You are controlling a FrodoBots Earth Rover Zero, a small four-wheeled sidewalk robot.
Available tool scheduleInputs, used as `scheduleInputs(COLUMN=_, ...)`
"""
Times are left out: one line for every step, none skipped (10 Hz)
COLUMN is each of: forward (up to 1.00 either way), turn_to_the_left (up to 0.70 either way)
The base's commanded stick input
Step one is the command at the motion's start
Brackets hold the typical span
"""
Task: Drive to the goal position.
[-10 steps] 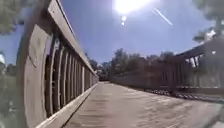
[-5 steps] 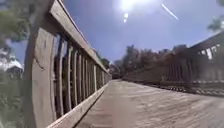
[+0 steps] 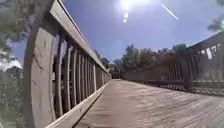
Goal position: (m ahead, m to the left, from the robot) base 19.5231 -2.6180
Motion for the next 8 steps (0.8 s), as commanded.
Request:
scheduleInputs(forward=-0.76, turn_to_the_left=0.00)
scheduleInputs(forward=-0.85, turn_to_the_left=0.00)
scheduleInputs(forward=-0.85, turn_to_the_left=0.00)
scheduleInputs(forward=-0.85, turn_to_the_left=0.00)
scheduleInputs(forward=-0.85, turn_to_the_left=0.00)
scheduleInputs(forward=-0.85, turn_to_the_left=0.00)
scheduleInputs(forward=-0.85, turn_to_the_left=0.00)
scheduleInputs(forward=-0.85, turn_to_the_left=0.00)
